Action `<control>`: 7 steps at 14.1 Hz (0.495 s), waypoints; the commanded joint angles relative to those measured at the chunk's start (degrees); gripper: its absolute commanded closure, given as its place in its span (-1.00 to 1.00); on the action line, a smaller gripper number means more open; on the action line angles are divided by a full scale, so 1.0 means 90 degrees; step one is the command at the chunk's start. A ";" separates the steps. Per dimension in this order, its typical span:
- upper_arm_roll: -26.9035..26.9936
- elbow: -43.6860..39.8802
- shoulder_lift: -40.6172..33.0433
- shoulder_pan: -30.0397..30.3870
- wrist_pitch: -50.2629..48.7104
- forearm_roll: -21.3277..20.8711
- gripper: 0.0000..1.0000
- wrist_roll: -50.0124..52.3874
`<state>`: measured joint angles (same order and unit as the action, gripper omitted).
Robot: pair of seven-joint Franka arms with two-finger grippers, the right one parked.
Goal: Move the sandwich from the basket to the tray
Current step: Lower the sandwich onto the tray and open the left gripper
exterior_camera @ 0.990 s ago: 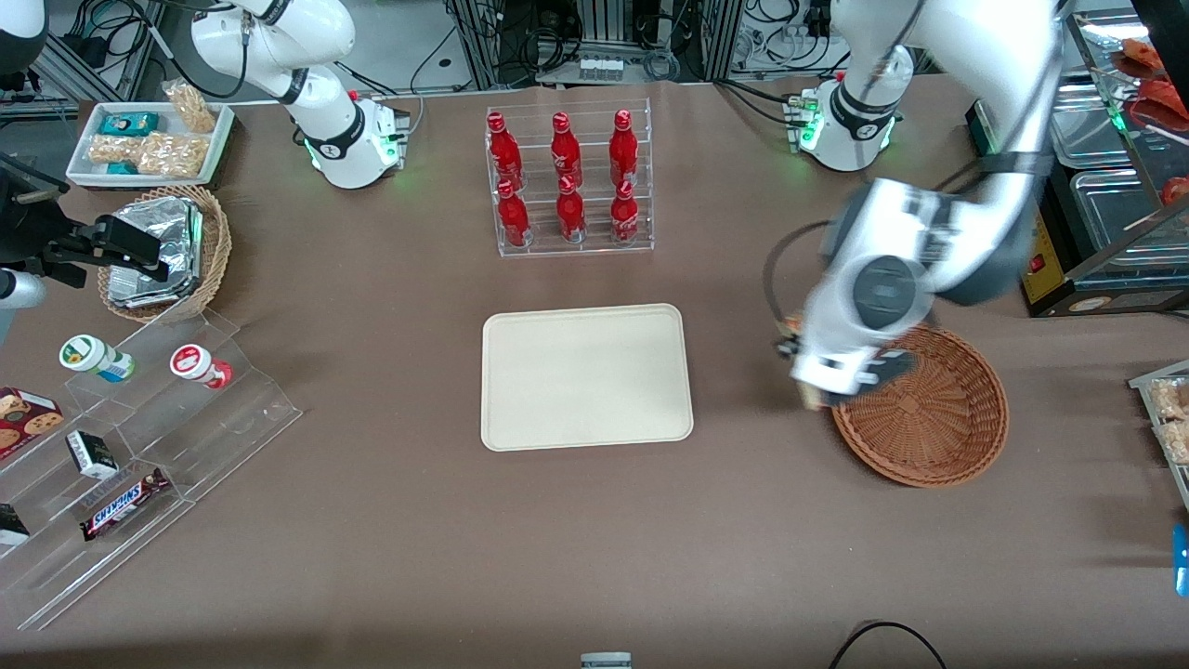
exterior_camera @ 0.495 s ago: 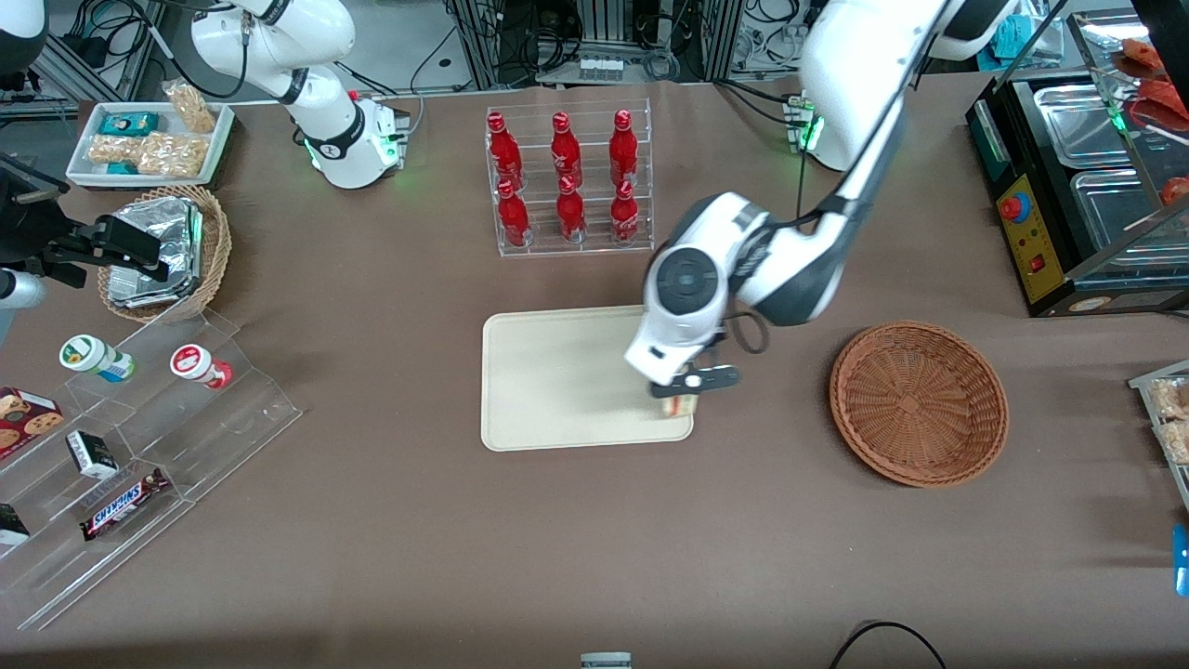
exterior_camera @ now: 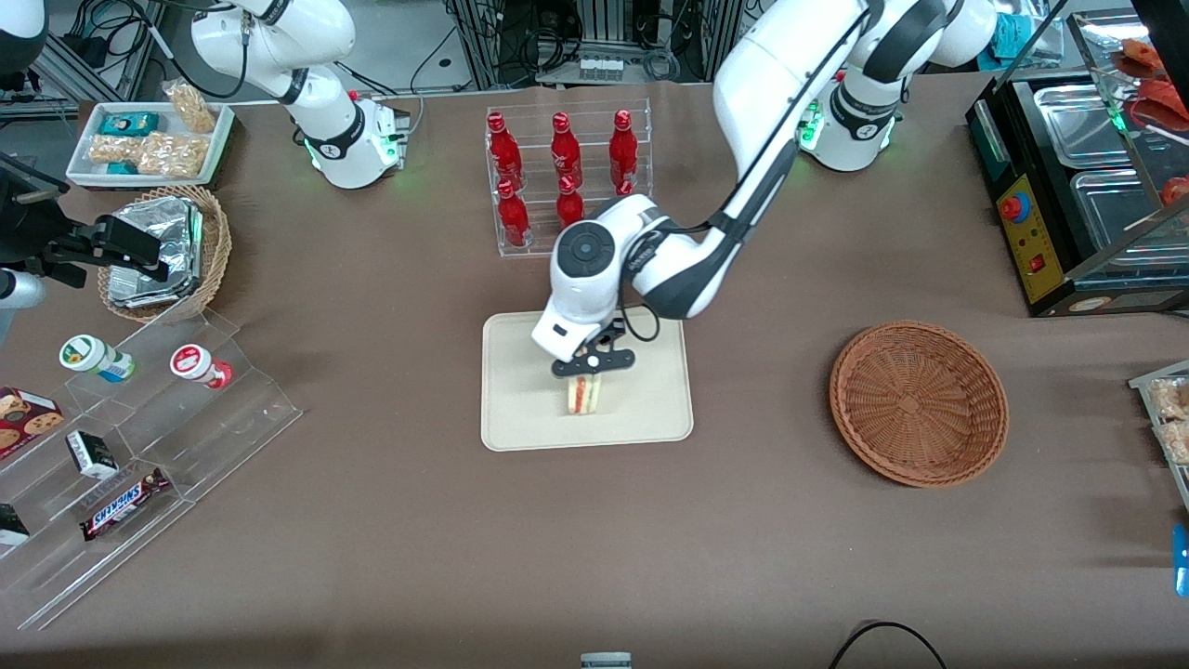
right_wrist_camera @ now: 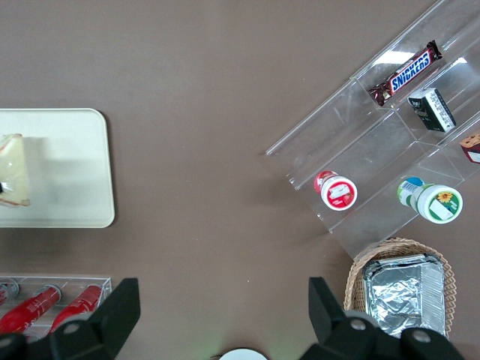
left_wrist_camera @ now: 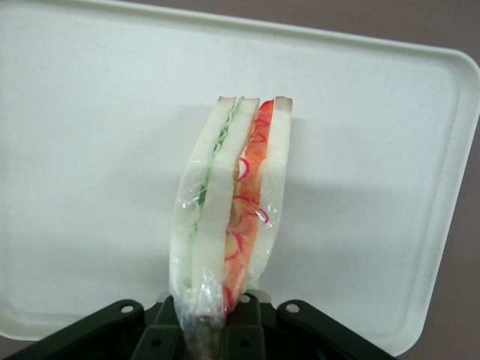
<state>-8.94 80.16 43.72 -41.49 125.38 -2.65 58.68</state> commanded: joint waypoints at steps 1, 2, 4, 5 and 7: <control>0.0086 -0.0380 0.0297 -0.0087 -0.0054 -0.0018 0.99 0.0120; 0.0086 -0.0381 0.0327 -0.0106 -0.0083 -0.0028 0.99 0.0120; 0.0095 -0.0352 0.0328 -0.0194 -0.0142 -0.0038 0.97 0.0120; 0.0095 -0.0361 0.0337 -0.0204 -0.0200 -0.0047 0.95 0.0130; 0.0095 -0.0381 0.0367 -0.0194 -0.0269 -0.0028 0.80 0.0159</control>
<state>-8.87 79.01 46.09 -42.24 124.71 -2.66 58.92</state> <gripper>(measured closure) 0.855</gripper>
